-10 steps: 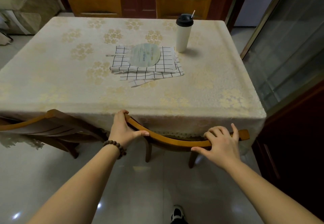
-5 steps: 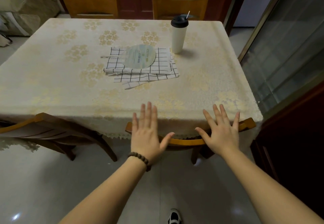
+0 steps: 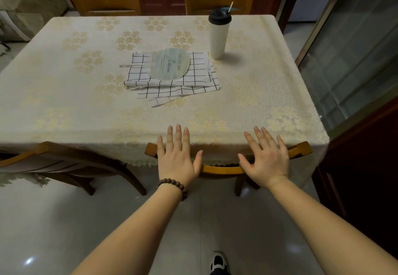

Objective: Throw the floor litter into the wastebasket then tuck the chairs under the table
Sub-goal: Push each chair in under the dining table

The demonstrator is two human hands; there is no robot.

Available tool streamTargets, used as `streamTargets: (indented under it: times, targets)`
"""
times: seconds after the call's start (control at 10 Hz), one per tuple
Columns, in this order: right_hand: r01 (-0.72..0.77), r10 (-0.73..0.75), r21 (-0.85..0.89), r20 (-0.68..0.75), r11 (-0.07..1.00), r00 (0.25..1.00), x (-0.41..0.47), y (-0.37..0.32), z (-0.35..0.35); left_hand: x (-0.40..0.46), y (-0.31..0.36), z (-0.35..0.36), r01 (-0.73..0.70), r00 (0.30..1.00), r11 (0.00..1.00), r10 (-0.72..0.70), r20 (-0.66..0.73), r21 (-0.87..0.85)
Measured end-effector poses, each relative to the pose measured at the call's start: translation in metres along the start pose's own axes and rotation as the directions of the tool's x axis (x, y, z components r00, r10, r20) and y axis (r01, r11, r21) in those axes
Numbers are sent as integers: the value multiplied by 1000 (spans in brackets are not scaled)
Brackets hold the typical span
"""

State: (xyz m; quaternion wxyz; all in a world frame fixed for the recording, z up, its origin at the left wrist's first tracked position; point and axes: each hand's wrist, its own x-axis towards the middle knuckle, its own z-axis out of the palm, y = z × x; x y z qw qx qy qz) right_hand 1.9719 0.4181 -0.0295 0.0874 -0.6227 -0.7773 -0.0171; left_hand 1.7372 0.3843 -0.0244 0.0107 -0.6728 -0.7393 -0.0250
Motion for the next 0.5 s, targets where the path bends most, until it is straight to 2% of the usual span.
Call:
streamTargets:
  times: [0.1, 0.3, 0.4, 0.5]
  targets:
    - [-11, 11, -13, 0, 1000, 1000, 2, -3, -2, 2, -1, -4, 20, 999, 1000, -21, 43, 15]
    - [-26, 64, -157, 241, 987, 968, 4, -8, -16, 6, -7, -15, -31, 986, 1000, 30, 163, 2]
    - [-43, 79, -119, 316, 992, 945, 1, -15, -30, 2, -11, -26, -52, 971, 995, 70, 227, -84]
    - [-63, 70, -32, 291, 998, 954, -14, -29, -47, -10, -14, -47, -29, 982, 981, 64, 177, -194]
